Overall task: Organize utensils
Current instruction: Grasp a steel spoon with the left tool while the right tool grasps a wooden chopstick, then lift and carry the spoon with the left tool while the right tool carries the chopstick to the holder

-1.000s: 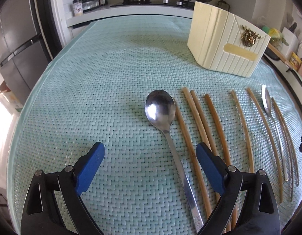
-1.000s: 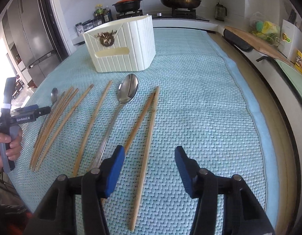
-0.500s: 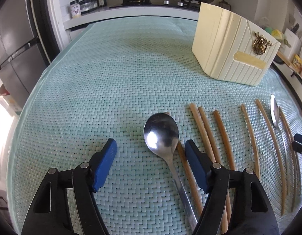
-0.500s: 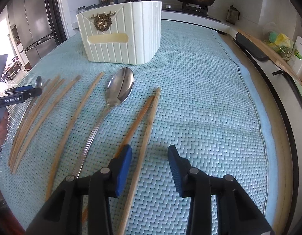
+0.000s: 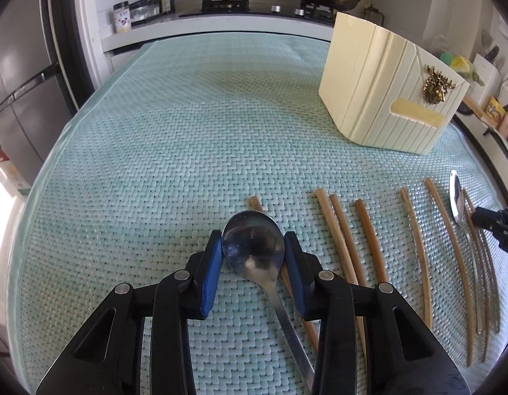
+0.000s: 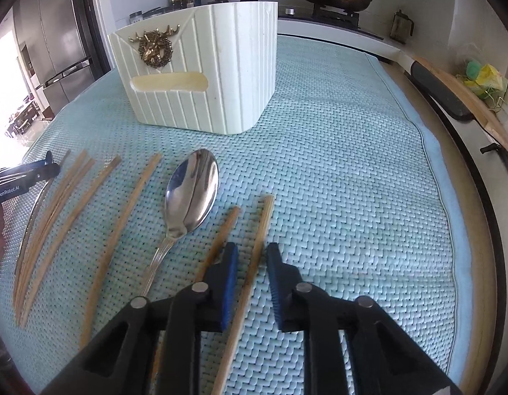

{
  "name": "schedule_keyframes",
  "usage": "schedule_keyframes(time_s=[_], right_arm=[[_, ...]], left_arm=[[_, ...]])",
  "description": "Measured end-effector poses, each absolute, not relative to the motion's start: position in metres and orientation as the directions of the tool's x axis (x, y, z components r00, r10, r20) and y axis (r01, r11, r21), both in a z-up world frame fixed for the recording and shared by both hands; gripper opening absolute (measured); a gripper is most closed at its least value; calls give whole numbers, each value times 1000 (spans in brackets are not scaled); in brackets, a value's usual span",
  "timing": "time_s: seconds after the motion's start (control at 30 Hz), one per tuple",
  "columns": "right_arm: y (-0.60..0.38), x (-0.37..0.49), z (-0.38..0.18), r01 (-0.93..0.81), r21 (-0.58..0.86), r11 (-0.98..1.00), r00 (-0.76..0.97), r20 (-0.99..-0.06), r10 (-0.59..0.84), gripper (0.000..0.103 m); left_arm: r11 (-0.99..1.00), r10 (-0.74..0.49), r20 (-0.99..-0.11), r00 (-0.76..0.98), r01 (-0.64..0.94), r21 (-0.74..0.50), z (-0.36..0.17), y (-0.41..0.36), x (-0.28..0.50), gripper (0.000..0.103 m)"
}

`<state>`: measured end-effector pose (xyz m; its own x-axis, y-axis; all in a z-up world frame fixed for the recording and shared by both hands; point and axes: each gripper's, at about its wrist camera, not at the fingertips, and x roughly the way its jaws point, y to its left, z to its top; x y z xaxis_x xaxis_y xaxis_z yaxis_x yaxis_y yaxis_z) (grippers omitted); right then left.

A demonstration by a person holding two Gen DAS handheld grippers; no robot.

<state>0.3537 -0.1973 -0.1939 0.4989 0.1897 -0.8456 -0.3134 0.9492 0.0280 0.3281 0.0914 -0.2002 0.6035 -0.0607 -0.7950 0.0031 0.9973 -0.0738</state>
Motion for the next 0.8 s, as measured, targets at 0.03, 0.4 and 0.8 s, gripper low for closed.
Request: schedule_keyframes(time_s=[0.03,0.4,0.8], right_arm=[[-198,356,-194,-308,33,951,498,-846,191,9],[-218,352,-173,-257,134,957,546,-797,258,6],[-232,303,-93,-302,216,929,653,-663,366,6]], left_arm=[[997,-61,-795,604,4,-74,-200,91,328,37],[995,-88,-747,658,17,-102,-169,102,313,37],[992,-124,-641,757,91,-84,-87,93,265,37]])
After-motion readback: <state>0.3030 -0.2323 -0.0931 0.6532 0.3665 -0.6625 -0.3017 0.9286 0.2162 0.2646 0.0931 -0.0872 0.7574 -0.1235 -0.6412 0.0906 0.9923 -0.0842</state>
